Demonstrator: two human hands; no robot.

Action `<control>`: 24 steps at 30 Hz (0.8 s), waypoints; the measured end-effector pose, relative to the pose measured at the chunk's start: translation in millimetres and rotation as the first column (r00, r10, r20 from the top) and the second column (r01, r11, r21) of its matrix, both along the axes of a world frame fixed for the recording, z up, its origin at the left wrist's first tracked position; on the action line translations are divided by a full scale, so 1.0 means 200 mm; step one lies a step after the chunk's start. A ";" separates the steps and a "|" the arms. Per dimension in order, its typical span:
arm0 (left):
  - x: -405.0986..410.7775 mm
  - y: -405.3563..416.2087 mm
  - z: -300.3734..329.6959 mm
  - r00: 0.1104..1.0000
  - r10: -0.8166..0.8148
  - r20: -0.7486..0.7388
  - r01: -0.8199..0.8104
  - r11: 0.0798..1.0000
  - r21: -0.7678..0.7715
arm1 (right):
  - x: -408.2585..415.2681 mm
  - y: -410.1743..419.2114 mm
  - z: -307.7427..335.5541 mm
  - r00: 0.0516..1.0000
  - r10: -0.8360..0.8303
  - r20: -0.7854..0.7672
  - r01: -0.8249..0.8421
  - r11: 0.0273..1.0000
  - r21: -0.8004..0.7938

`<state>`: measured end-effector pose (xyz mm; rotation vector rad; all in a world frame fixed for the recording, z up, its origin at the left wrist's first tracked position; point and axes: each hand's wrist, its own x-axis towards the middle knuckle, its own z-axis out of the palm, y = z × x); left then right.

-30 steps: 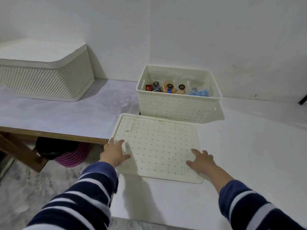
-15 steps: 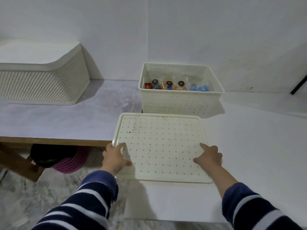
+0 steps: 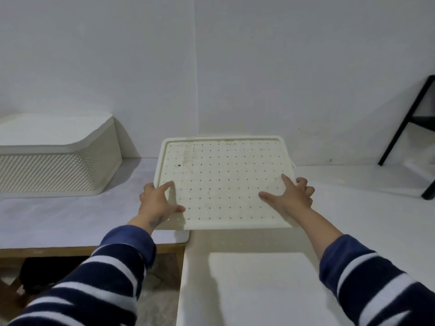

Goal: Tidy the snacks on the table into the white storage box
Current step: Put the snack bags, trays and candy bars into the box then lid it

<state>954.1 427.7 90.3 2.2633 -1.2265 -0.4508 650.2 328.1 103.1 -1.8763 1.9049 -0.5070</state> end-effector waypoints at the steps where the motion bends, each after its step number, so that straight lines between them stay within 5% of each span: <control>1: 0.00 -0.06 0.04 1.000 -0.011 0.003 0.011 1.000 0.008 | 0.00 -0.05 0.03 1.000 0.001 -0.012 -0.001 1.000 0.001; 16: -0.10 -1.01 0.01 0.978 0.018 0.207 -0.027 0.999 0.042 | 0.00 -1.04 0.03 0.989 0.079 -0.124 -0.068 0.994 0.084; 24: -0.09 -1.22 -0.12 0.947 0.041 0.318 -0.091 0.985 0.143 | 0.03 -1.25 -0.10 0.976 0.118 -0.182 -0.086 0.981 0.174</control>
